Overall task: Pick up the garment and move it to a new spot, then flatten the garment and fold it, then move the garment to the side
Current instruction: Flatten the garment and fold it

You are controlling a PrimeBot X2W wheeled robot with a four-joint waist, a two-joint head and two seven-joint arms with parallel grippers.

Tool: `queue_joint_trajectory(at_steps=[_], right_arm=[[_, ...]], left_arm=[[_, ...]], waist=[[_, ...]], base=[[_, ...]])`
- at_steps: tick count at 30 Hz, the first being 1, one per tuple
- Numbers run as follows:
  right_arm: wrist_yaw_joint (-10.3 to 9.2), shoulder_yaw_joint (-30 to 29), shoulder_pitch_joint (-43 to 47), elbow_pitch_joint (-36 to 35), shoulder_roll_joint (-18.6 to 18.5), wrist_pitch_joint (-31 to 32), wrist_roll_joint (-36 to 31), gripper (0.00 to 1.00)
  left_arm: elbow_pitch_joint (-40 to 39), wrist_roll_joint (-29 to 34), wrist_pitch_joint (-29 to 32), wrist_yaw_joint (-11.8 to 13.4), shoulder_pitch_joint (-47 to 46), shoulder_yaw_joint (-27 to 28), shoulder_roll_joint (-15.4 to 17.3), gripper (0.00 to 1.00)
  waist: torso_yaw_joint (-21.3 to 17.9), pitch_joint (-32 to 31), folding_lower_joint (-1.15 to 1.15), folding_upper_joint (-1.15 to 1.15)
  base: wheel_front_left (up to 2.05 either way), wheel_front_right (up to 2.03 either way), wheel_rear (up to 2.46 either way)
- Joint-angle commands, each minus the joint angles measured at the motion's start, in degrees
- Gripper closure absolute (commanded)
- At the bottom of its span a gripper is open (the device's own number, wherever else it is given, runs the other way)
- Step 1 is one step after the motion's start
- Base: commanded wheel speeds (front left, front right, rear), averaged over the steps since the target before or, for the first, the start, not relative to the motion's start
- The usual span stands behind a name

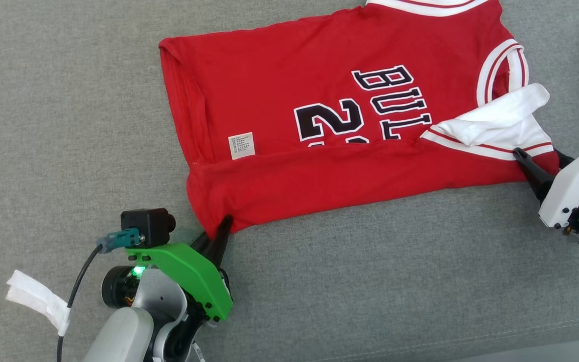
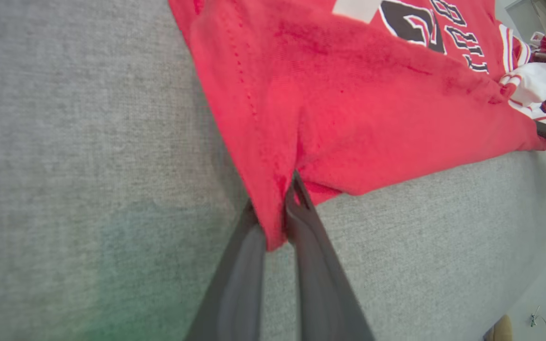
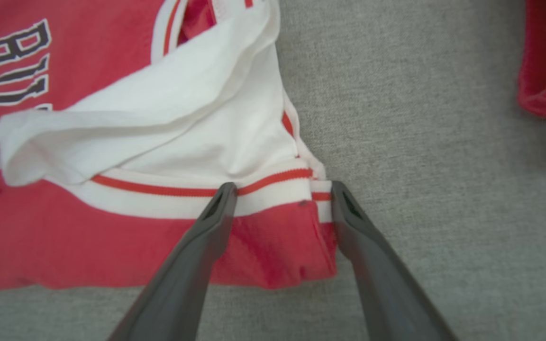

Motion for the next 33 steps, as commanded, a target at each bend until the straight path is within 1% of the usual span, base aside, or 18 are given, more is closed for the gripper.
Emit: queue_joint_trajectory(at_steps=[1,5,7,10,12,15,18,20,22,23,24,25,26,29,33], right_arm=[[0.0,0.9,-0.1,0.9,0.2,0.5,0.6,1.0],[-0.07,1.7,-0.2,1.5,-2.4,1.0,2.9,1.0],[-0.07,1.6,-0.1,1.2,-4.3,1.3,4.2,1.0],[-0.07,1.8,1.0,-1.1,-7.9,2.9,6.7,1.0],[-0.09,1.5,2.3,-2.6,-10.9,5.0,8.3,1.0],[-0.12,1.0,5.1,-4.7,-14.7,9.0,10.9,1.0],[-0.12,1.3,8.6,-7.5,-16.6,12.7,13.8,1.0],[-0.07,0.8,10.7,-8.5,-16.7,13.8,15.3,1.0],[-0.07,0.6,12.5,-8.7,-16.3,14.2,15.7,1.0],[-0.07,0.6,13.1,-8.5,-16.1,14.2,15.3,1.0],[-0.07,0.6,13.6,-8.3,-15.8,14.2,14.9,0.85],[-0.07,0.5,13.9,-8.2,-15.5,14.0,14.6,0.54],[-0.06,0.5,14.1,-8.1,-15.3,13.8,14.3,0.0],[-0.05,0.0,14.2,-8.1,-15.1,13.3,13.7,0.0],[-0.05,-1.9,12.7,-9.7,-16.4,12.5,13.1,0.0]], left_arm=[[0.6,-0.7,0.7,-0.6,-0.5,-0.3,0.3,1.0],[0.2,-1.9,2.4,-2.1,-0.5,0.0,2.3,1.0],[-1.4,-3.1,4.0,-3.0,0.3,0.3,3.5,1.0],[-5.6,-5.8,7.3,-4.2,2.4,1.1,6.3,1.0],[-9.2,-7.4,9.5,-4.3,4.3,1.6,8.0,1.0],[-14.4,-8.9,12.3,-3.4,8.8,1.2,10.1,1.0],[-17.7,-10.0,13.4,-2.9,13.8,-0.6,10.1,1.0],[-18.2,-10.5,13.0,-2.6,16.2,-1.6,9.3,1.0],[-17.1,-9.7,11.9,-2.3,17.4,-2.4,8.5,1.0],[-16.2,-9.1,11.4,-2.5,17.7,-2.9,8.3,0.93],[-15.3,-8.7,10.6,-2.7,17.8,-3.3,7.6,0.57],[-14.3,-8.5,9.9,-2.8,17.6,-3.6,6.8,0.0],[-13.6,-8.3,9.5,-3.0,17.5,-3.9,6.6,0.0],[-11.7,-7.8,8.2,-3.7,17.5,-4.1,6.5,0.0],[-11.9,-5.9,6.9,-3.0,18.2,-3.1,8.4,0.0]], waist=[[0.2,-0.2,0.0,0.0],[0.5,-1.2,0.0,0.0],[0.6,-2.2,0.0,0.0],[0.7,-3.6,0.0,0.0],[0.6,-4.3,0.0,0.0],[0.5,-4.9,0.0,0.0],[0.4,-4.7,0.0,0.0],[0.5,-4.2,0.0,0.0],[0.6,-3.7,0.0,0.0],[0.7,-3.6,0.0,0.0],[0.9,-3.5,0.0,0.0],[1.0,-3.5,0.0,0.0],[1.1,-3.6,0.0,0.0],[1.0,-4.1,0.0,0.0],[0.9,-4.9,0.0,0.0]], base=[[0.0,0.0,0.0],[0.0,0.0,0.0],[0.0,0.0,0.0],[0.0,0.0,0.0],[0.0,0.0,0.0],[0.0,0.0,0.0],[0.0,0.0,0.0],[0.0,0.0,0.0],[0.0,0.0,0.0],[0.0,0.0,0.0],[0.0,0.0,0.0],[0.0,0.0,0.0],[0.0,0.0,0.0],[0.0,0.0,0.0],[0.0,0.0,0.0]])
